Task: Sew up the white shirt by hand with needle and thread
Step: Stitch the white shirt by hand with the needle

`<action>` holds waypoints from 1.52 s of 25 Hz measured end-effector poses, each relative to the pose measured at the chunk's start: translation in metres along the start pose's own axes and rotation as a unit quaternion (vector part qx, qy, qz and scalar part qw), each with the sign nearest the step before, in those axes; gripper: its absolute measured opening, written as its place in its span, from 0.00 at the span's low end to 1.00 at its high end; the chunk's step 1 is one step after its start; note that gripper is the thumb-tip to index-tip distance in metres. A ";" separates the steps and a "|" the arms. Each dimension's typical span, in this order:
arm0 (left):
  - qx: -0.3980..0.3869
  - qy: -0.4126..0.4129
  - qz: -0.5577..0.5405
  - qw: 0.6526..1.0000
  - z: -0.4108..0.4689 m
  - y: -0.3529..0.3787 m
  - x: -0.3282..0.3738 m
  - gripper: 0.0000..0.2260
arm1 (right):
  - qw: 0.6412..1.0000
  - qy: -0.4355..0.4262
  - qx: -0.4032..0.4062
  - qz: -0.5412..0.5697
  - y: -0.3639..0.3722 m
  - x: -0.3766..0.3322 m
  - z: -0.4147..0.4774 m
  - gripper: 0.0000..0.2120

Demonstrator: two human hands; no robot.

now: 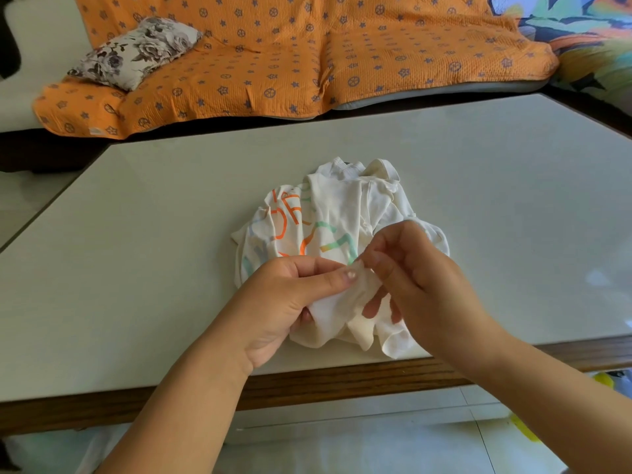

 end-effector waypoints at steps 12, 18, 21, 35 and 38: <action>0.041 0.044 0.038 0.997 0.001 -0.007 0.004 0.10 | 0.857 0.196 0.194 0.436 -0.049 0.058 0.031 0.06; 0.057 0.056 0.110 0.991 0.002 -0.011 0.005 0.10 | 0.943 0.110 0.288 0.127 -0.100 0.057 0.034 0.06; 0.063 0.056 0.144 0.986 0.001 -0.016 0.006 0.09 | 0.944 0.078 0.320 0.036 -0.118 0.053 0.032 0.08; 0.105 0.110 0.191 0.970 -0.003 -0.017 0.019 0.03 | 0.983 0.154 0.062 0.073 -0.056 0.023 0.022 0.05; 0.090 0.138 0.197 0.967 -0.006 -0.007 0.024 0.07 | 0.978 0.162 -0.094 0.097 -0.004 0.002 0.000 0.05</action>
Point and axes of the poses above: each hand's wrist, its own z-axis towards the middle knuckle, its own y-axis out of the palm, x = y × z, the point moved 8 cm from there along z, towards the middle knuckle, and after that the axes turned 5 degrees about -y, right-handed, at the moved point
